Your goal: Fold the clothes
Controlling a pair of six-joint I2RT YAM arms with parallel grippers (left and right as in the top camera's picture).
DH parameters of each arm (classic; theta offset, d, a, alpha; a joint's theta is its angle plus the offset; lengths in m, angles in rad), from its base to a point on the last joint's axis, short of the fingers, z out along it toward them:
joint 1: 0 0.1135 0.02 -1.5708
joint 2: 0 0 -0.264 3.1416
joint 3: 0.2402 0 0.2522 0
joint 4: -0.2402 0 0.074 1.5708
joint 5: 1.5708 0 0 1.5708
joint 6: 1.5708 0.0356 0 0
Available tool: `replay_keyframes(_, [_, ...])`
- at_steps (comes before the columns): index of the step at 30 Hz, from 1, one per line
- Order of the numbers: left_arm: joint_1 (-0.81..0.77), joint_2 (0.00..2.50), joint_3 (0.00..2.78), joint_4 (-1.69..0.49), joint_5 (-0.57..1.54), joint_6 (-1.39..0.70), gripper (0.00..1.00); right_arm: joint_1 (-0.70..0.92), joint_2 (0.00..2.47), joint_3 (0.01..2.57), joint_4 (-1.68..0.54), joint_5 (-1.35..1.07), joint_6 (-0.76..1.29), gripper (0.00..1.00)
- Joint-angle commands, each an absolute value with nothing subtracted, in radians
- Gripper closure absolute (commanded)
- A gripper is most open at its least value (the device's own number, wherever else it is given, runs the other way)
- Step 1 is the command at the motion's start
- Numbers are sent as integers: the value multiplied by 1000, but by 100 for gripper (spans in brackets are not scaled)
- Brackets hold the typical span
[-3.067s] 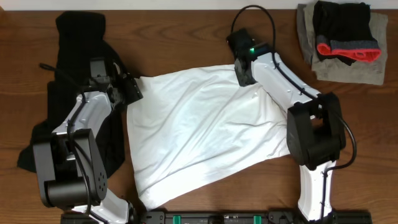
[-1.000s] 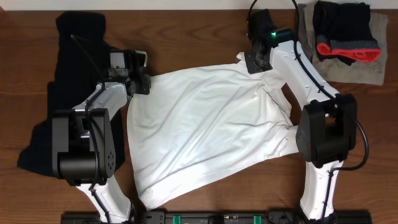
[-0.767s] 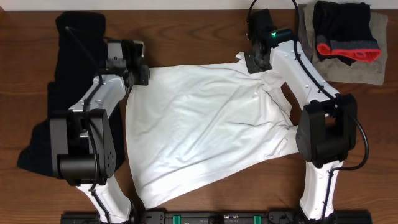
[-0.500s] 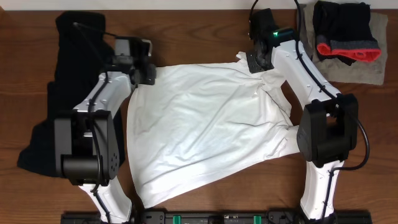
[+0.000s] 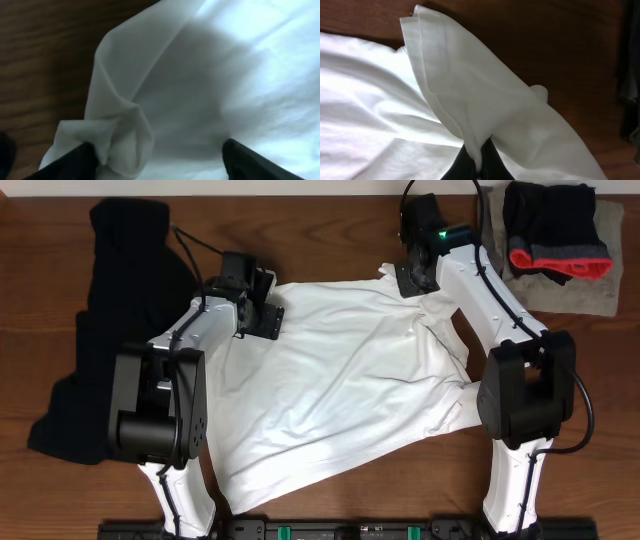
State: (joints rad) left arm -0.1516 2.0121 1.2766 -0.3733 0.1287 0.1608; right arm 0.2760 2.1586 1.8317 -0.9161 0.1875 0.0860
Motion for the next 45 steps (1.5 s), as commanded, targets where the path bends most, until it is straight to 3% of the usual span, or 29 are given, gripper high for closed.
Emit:
replay_keyframes(1, [-136,1968,1303,-402,88,171,18,261,2128,1848,-910,175,73,99])
replay_keyframes(9, [-112,1875,1312,-396,85,171,17,261,2128,1848,-911,175,73,99])
replay_keyframes(22, [-68,1950,1312,-343,86,171,18,261,2128,1848,-916,175,73,99])
replay_keyframes(29, [-68,2019,1312,-304,97,171,30,261,2128,1848,-917,175,73,99])
replay_keyframes(38, [-67,2033,1312,-292,97,171,39,261,2128,1848,-915,175,73,99])
replay_keyframes(45, [-68,2033,1312,-282,97,171,69,261,2128,1848,-915,175,73,99])
